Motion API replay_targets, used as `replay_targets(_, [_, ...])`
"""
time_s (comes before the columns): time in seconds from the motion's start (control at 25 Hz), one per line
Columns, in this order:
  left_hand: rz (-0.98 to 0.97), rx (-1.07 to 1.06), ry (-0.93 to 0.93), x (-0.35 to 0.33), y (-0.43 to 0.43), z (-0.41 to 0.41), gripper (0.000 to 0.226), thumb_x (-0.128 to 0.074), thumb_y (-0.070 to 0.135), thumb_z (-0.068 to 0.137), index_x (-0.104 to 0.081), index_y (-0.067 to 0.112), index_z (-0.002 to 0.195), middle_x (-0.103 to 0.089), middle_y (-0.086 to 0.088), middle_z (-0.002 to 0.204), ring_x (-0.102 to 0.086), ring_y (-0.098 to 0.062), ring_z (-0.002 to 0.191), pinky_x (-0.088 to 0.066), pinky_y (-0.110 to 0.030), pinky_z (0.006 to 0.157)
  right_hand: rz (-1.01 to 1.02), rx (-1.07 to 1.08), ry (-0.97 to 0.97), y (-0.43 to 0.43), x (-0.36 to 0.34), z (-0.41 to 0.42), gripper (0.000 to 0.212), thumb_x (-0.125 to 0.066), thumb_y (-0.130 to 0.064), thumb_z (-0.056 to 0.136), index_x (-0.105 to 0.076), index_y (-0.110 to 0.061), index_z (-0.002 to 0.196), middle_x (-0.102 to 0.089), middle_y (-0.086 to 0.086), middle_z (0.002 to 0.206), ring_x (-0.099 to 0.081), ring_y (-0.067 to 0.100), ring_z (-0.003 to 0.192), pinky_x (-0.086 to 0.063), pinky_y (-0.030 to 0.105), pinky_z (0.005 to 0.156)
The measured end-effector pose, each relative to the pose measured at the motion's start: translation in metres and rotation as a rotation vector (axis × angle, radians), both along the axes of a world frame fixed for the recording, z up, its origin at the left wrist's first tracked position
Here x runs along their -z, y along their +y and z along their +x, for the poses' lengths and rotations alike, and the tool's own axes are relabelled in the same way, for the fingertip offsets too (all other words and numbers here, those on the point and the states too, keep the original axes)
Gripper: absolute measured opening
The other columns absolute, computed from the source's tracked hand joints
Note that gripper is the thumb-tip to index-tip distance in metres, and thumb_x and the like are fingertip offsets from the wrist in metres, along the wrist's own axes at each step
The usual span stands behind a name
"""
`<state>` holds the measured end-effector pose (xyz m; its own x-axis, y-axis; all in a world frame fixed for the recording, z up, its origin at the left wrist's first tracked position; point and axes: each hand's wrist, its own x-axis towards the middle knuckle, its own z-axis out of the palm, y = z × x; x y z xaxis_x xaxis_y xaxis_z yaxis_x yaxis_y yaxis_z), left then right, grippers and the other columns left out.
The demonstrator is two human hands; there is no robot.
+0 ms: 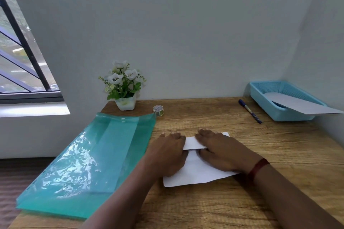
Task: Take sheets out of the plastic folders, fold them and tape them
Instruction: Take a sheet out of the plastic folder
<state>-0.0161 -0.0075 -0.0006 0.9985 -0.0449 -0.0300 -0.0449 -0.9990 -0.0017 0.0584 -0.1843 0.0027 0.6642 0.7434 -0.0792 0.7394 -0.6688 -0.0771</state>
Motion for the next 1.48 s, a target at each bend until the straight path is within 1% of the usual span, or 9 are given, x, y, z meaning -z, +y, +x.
replay_targets(0.08, [0.067, 0.021, 0.092, 0.003, -0.002, -0.002, 0.065, -0.025, 0.045, 0.102, -0.013, 0.008, 0.154, -0.012, -0.013, 0.162, -0.013, -0.025, 0.15, -0.008, -0.046, 0.123, -0.057, -0.009, 0.066, 0.003, 0.005, -0.001, 0.067, -0.027, -0.048, 0.101, -0.002, -0.016, 0.155, 0.006, 0.004, 0.163, 0.006, 0.016, 0.15, -0.003, 0.039, 0.122])
replay_targets(0.16, [0.097, 0.047, 0.127, 0.006, -0.002, -0.004, 0.069, -0.018, 0.049, 0.102, -0.001, 0.009, 0.155, 0.003, -0.011, 0.163, 0.003, -0.023, 0.151, 0.001, -0.046, 0.122, -0.089, -0.009, 0.094, 0.006, 0.011, -0.001, 0.073, -0.023, -0.054, 0.099, 0.007, -0.017, 0.154, 0.017, 0.002, 0.161, 0.017, 0.014, 0.147, 0.005, 0.042, 0.121])
replay_targets(0.44, [-0.087, 0.087, 0.204, 0.009, 0.003, 0.002, 0.06, -0.012, 0.04, 0.104, 0.015, 0.015, 0.153, 0.023, -0.003, 0.16, 0.026, -0.013, 0.145, 0.014, -0.039, 0.12, -0.065, -0.017, 0.145, 0.012, 0.018, -0.003, 0.071, -0.018, -0.054, 0.099, 0.016, -0.021, 0.151, 0.027, -0.003, 0.158, 0.028, 0.008, 0.142, 0.013, 0.044, 0.119])
replay_targets(0.68, [-0.062, -0.008, 0.204, 0.01, 0.025, 0.013, 0.08, -0.017, 0.065, 0.095, 0.014, 0.02, 0.153, 0.02, -0.007, 0.161, 0.02, -0.022, 0.148, 0.007, -0.048, 0.121, -0.117, 0.055, 0.152, -0.008, 0.012, 0.018, 0.079, -0.014, -0.068, 0.094, 0.014, -0.024, 0.153, 0.023, -0.006, 0.159, 0.022, 0.011, 0.145, 0.011, 0.042, 0.119])
replay_targets(0.8, [-0.136, -0.047, 0.134, 0.007, 0.033, 0.015, 0.087, -0.03, 0.066, 0.093, 0.007, 0.019, 0.155, 0.006, -0.01, 0.164, 0.009, -0.024, 0.15, 0.003, -0.047, 0.122, -0.115, 0.105, 0.167, -0.017, 0.008, 0.029, 0.082, -0.022, -0.069, 0.092, 0.008, -0.025, 0.154, 0.017, -0.001, 0.161, 0.014, 0.016, 0.148, 0.006, 0.046, 0.12])
replay_targets(0.92, [-0.202, -0.037, 0.003, 0.005, 0.032, 0.014, 0.089, -0.045, 0.065, 0.09, -0.002, 0.022, 0.156, -0.025, -0.008, 0.157, -0.018, -0.025, 0.146, -0.004, -0.047, 0.122, 0.011, 0.126, 0.147, -0.019, 0.004, 0.032, 0.081, -0.036, -0.07, 0.089, -0.014, -0.027, 0.153, -0.005, 0.002, 0.162, -0.008, 0.023, 0.148, -0.008, 0.05, 0.12])
replay_targets(1.04, [-0.204, -0.04, -0.038, 0.002, 0.032, 0.013, 0.09, -0.052, 0.068, 0.084, -0.013, 0.028, 0.155, -0.039, -0.004, 0.145, -0.032, -0.024, 0.137, -0.011, -0.049, 0.121, 0.106, 0.112, 0.081, -0.019, 0.001, 0.031, 0.079, -0.046, -0.072, 0.083, -0.029, -0.03, 0.147, -0.029, 0.0, 0.148, -0.03, 0.021, 0.133, -0.029, 0.042, 0.111])
replay_targets(1.2, [-0.273, -0.067, -0.052, 0.0, 0.033, 0.012, 0.099, -0.061, 0.07, 0.077, -0.014, 0.03, 0.154, -0.039, -0.002, 0.142, -0.032, -0.024, 0.135, -0.017, -0.05, 0.119, 0.198, 0.106, 0.083, -0.018, 0.0, 0.03, 0.081, -0.056, -0.071, 0.078, -0.032, -0.033, 0.146, -0.038, -0.006, 0.136, -0.036, 0.014, 0.124, -0.039, 0.036, 0.101])
replay_targets(1.48, [-0.222, -0.072, 0.001, 0.003, 0.036, 0.015, 0.103, -0.056, 0.075, 0.076, -0.005, 0.032, 0.155, -0.04, -0.005, 0.14, -0.032, -0.028, 0.133, -0.015, -0.054, 0.118, 0.188, 0.157, 0.086, -0.017, 0.003, 0.033, 0.089, -0.059, -0.076, 0.072, -0.031, -0.035, 0.146, -0.036, -0.005, 0.133, -0.034, 0.016, 0.125, -0.04, 0.039, 0.1])
